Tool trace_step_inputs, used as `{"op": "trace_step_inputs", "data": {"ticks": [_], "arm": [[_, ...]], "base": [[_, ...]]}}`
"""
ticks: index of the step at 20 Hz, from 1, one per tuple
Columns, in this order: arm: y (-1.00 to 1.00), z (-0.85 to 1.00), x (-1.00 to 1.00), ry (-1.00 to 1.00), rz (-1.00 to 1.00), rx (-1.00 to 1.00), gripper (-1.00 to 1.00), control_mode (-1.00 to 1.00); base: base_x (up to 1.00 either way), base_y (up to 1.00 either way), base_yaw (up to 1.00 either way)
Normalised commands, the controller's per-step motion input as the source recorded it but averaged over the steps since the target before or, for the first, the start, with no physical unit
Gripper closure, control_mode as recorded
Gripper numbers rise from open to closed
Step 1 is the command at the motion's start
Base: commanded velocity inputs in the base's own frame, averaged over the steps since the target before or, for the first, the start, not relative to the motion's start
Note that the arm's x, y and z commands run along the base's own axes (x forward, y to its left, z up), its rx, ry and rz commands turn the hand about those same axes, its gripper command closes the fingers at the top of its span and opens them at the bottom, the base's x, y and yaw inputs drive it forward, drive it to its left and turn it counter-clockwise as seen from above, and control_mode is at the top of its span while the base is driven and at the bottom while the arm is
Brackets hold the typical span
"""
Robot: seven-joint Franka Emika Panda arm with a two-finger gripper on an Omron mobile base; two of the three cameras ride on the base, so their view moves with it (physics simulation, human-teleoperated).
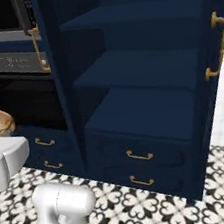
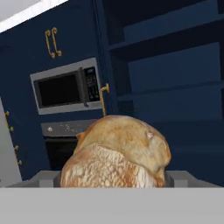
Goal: Open the cabinet, pick up the bread from the cabinet and place it in the basket. Then move the basket to the dining counter.
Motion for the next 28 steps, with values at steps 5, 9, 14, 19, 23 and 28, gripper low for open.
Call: {"op": "trace_step_inputs", "data": {"ticks": [5,9,14,19,23,28], "arm": [[0.00,0.00,0.00,0.00,0.00,0.00,1.00,1.00],[0.00,0.00,0.00,0.00,0.00,0.00,1.00,1.00],[0.00,0.00,0.00,0.00,0.00,0.00,1.00,1.00],[0.00,0.00,0.00,0.00,0.00,0.00,1.00,1.00],[0.00,0.00,0.00,0.00,0.00,0.00,1.00,1.00],[0.00,0.00,0.00,0.00,0.00,0.00,1.00,1.00]], "base": [[0.00,0.00,1.00],[0.00,0.00,1.00],[0.00,0.00,1.00],[0.00,0.00,1.00],[0.00,0.00,1.00],[0.00,0.00,1.00]]}}
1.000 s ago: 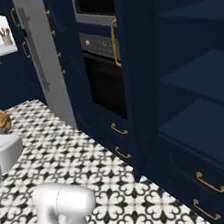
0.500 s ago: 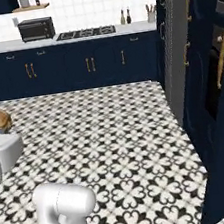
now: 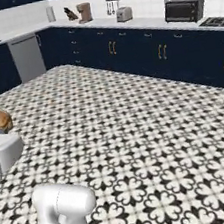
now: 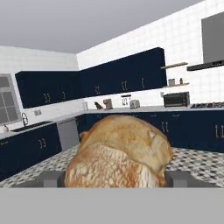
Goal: Open the cabinet, pick up the bread from the cabinet and place it in the basket. Then move the basket to the dining counter.
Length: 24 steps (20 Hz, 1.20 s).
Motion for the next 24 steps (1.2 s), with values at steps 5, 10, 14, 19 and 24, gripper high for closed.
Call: {"op": "trace_step_inputs", "data": {"ticks": [5,10,14,19,24], "arm": [[0.00,0.00,0.00,0.00,0.00,0.00,1.00,1.00],[0.00,0.00,0.00,0.00,0.00,0.00,1.00,1.00],[0.00,0.00,0.00,0.00,0.00,0.00,1.00,1.00],[0.00,0.00,0.00,0.00,0.00,0.00,1.00,1.00],[0.00,0.00,0.00,0.00,0.00,0.00,1.00,1.00]], "base": [[0.00,0.00,1.00],[0.00,0.00,1.00],[0.04,0.03,1.00],[0.85,0.47,0.66],[1.00,0.49,0.29]]}}
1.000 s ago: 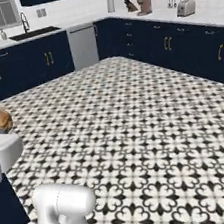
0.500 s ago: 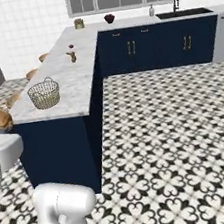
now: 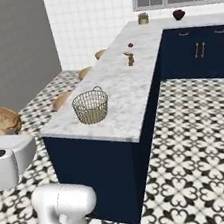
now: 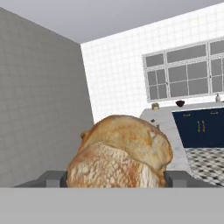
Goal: Open the cabinet, pick up the bread from the cabinet and place it in the basket. Then move the basket to the dining counter.
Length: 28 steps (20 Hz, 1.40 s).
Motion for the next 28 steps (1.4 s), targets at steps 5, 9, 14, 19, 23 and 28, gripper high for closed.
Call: {"op": "trace_step_inputs", "data": {"ticks": [5,9,14,19,23,28], "arm": [[0.00,0.00,0.00,0.00,0.00,0.00,1.00,1.00],[0.00,0.00,0.00,0.00,0.00,0.00,1.00,1.00],[0.00,0.00,0.00,0.00,0.00,0.00,1.00,1.00],[0.54,-0.27,0.70,0.40,0.04,-0.10,1.00,-1.00],[0.06,-0.23,1.00,0.70,0.19,-0.03,1.00,-1.00],[0.01,-0.64,0.96,0.46,0.17,0.05,1.00,-1.00]], "base": [[1.00,0.13,0.12],[0.93,-0.13,0.07],[0.86,0.13,0.00],[0.00,0.00,0.00],[0.00,0.00,0.00],[0.00,0.00,0.00]]}}
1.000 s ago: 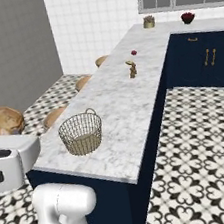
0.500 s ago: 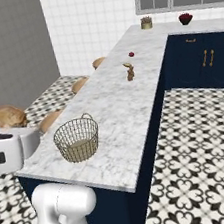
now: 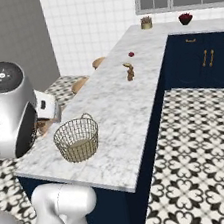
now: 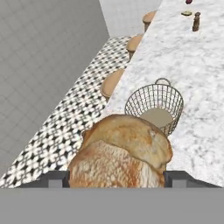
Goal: Open the cabinet, pick up the bread from the cabinet and place it in the basket. Then move the basket to the dining counter.
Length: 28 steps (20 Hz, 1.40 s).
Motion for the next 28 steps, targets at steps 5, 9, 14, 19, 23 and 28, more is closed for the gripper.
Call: {"op": "trace_step_inputs", "data": {"ticks": [5,9,14,19,23,28], "arm": [[0.16,-0.95,0.73,0.07,0.00,0.08,1.00,-1.00],[0.19,-0.72,0.77,0.04,-0.02,0.00,1.00,-1.00],[0.18,-0.51,0.73,0.12,-0.09,-0.06,1.00,-1.00],[0.02,-0.51,0.58,0.23,-0.08,-0.07,1.00,-1.00],[0.00,-0.43,0.55,0.14,-0.04,-0.03,1.00,-1.00],[0.00,-0.46,0.54,0.12,-0.02,-0.01,1.00,-1.00]], "base": [[0.00,0.00,0.00],[0.00,0.00,0.00],[0.00,0.00,0.00],[0.00,0.00,0.00],[0.00,0.00,0.00],[0.00,0.00,0.00]]}}
